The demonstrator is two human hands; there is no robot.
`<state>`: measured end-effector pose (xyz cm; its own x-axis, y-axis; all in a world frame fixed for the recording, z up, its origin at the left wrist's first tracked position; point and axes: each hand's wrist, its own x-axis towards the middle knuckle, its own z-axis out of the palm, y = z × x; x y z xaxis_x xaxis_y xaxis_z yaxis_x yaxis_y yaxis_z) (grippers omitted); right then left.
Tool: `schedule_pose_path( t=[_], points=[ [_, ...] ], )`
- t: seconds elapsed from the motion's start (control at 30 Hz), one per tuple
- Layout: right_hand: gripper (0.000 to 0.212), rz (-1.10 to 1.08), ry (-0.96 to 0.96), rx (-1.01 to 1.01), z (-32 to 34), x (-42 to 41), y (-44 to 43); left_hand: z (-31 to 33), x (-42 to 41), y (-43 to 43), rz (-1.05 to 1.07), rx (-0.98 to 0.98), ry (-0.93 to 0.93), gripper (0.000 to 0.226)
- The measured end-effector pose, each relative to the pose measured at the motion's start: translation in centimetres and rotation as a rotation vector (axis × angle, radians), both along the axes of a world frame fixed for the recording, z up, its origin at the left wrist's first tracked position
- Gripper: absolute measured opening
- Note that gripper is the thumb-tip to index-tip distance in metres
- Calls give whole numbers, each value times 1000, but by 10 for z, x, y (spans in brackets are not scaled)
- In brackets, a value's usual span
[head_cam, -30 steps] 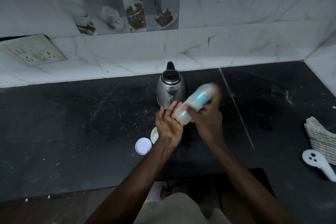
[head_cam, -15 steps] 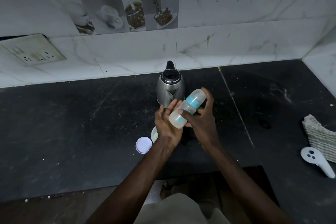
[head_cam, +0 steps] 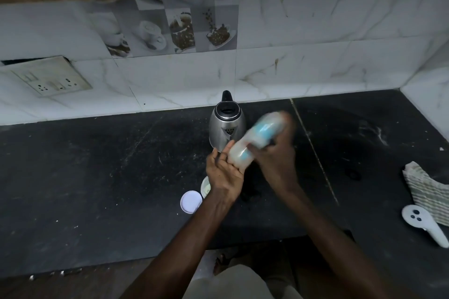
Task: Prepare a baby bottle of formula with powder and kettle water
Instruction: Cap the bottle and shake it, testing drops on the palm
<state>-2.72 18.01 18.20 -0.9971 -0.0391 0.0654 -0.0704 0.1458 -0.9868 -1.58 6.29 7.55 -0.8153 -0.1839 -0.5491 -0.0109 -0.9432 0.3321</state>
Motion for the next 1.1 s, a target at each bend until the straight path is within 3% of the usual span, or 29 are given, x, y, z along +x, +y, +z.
schedule_pose_path(
  t=[0.07, 0.17, 0.3, 0.4, 1.1],
  points=[
    [94, 102, -18, 86, -12, 3, 6, 1, -1, 2, -9, -22, 1, 57],
    [96, -185, 39, -120, -11, -1, 12, 1, -3, -3, 8, -42, 2, 56],
    [98, 123, -21, 162, -24, 13, 0, -4, 0, 2, -6, 13, -3, 56],
    [98, 51, -4, 87, -23, 2, 9, -5, -1, 3, 15, 6, 14, 59],
    [90, 316, -23, 79, -11, -4, 20, 9, 16, 0, 13, 1, 68, 56]
  ],
)
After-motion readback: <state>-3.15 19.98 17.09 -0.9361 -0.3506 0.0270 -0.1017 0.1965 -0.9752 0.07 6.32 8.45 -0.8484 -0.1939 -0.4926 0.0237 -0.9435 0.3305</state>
